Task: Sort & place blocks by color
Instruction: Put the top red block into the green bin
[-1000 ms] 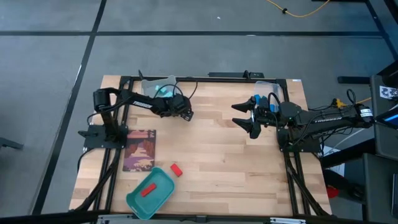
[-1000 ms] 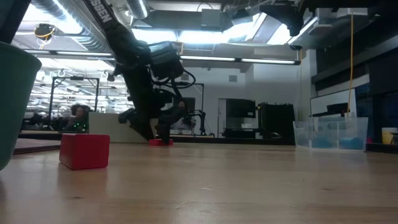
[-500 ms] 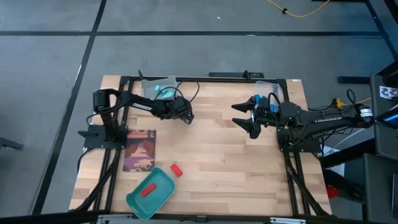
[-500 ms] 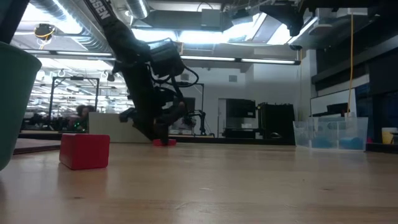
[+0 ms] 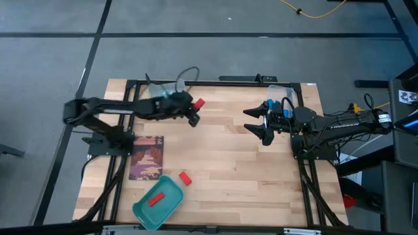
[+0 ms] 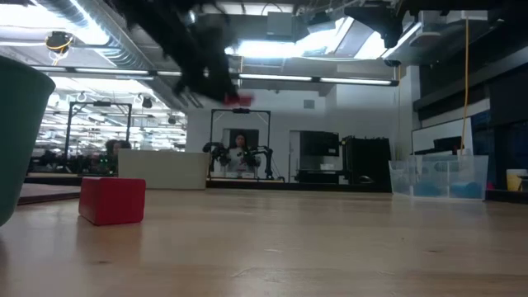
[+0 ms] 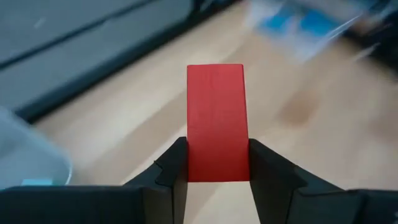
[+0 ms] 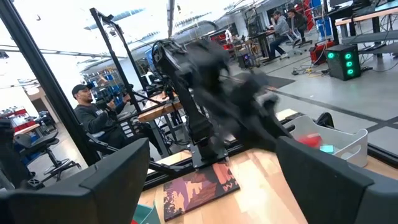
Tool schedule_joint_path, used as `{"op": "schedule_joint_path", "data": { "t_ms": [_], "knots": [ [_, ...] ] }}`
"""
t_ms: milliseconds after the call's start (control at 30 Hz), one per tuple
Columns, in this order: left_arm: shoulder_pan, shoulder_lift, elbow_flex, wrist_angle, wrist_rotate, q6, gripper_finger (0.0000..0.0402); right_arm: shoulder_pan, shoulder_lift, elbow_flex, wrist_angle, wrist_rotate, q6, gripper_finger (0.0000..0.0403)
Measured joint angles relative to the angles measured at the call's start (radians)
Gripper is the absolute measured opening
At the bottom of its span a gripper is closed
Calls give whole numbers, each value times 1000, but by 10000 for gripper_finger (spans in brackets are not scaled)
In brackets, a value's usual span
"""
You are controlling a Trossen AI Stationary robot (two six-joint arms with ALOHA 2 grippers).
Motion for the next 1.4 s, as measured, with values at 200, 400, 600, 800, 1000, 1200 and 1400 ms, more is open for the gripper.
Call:
{"op": "schedule_joint_path", "data": {
  "t_ms": [200,400,600,800,1000,1200,1400],
  "knots": [
    [-129,-209,0,115,58,105,122,0,0,0,0,0,-2,351],
    [-257,-260,0,278,122,185,122,0,0,0,0,0,-4,351],
    [-339,-259,-111,523,174,195,122,0,0,0,0,-1,0,351],
    [-378,-258,-288,801,179,76,122,0,0,0,0,-1,3,351],
    [-404,-259,-291,823,178,82,122,0,0,0,0,-1,2,351],
    [-406,-259,-276,795,187,82,122,0,0,0,0,-1,1,351],
    [-504,-264,-4,95,304,37,122,0,0,0,-1,-1,0,351]
  ]
}}
